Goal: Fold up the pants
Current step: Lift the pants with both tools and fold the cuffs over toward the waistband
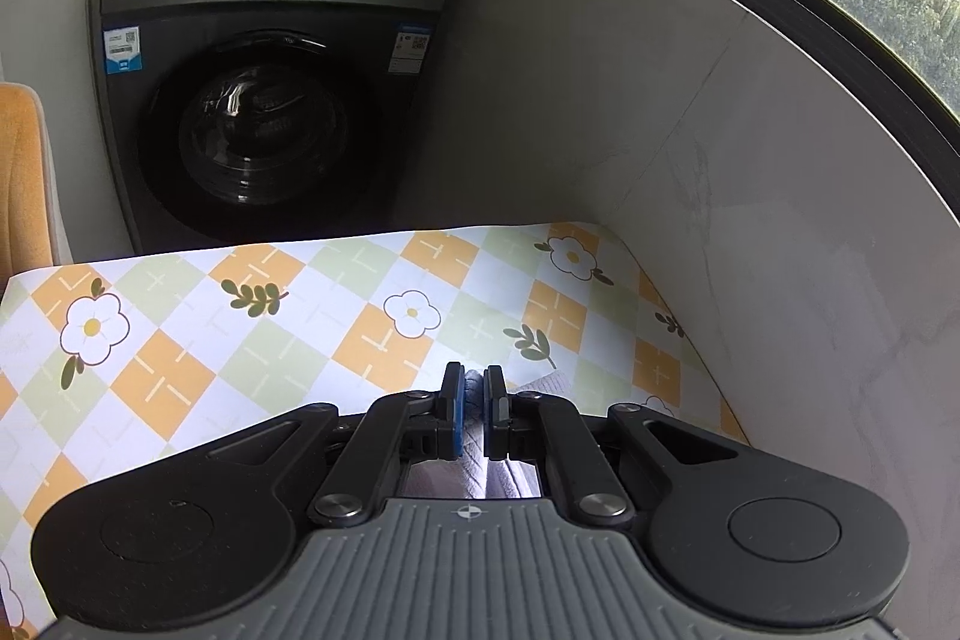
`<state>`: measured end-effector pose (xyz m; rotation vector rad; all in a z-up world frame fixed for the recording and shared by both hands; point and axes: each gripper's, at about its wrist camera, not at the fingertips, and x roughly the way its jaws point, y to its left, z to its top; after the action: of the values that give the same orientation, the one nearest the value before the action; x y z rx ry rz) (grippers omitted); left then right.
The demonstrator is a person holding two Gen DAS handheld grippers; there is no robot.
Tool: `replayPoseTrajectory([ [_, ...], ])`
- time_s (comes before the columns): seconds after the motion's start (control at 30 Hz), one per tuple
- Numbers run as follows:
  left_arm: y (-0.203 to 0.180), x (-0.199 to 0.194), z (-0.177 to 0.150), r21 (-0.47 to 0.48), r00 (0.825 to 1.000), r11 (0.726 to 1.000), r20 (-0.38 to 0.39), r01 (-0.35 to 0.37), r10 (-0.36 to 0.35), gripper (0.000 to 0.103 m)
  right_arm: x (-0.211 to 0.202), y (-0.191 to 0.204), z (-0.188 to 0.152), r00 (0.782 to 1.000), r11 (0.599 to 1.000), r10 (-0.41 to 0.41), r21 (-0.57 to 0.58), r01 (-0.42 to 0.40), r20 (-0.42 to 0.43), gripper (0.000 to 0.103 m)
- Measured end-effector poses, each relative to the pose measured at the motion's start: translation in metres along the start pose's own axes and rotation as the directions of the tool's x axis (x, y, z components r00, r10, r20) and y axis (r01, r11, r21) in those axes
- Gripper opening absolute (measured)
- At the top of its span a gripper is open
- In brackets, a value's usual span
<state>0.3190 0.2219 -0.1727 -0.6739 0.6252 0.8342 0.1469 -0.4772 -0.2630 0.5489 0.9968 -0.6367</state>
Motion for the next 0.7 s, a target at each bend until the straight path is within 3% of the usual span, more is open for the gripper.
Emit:
replayPoseTrajectory([
  [0.07,0.010,-0.005,0.001,-0.024,1.000,1.000,-0.006,0.002,-0.002,0.006,-0.023,-0.013,0.006,0.993,0.994,0.055,0.089,-0.065,0.108,0.003],
  [0.17,0.016,-0.005,0.002,-0.035,1.000,0.999,-0.012,-0.002,0.001,0.006,-0.045,-0.017,0.023,0.962,0.990,0.082,0.087,-0.108,0.261,0.003],
  [0.4,0.002,0.007,0.004,0.005,1.000,1.000,0.010,-0.004,0.004,0.006,-0.019,0.005,0.066,0.940,0.994,0.099,0.009,-0.108,0.325,0.003],
  [0.7,-0.020,0.021,0.009,0.043,0.999,0.999,0.024,0.025,-0.026,0.006,0.007,0.012,0.074,0.946,0.995,0.060,0.056,-0.082,0.320,0.003],
])
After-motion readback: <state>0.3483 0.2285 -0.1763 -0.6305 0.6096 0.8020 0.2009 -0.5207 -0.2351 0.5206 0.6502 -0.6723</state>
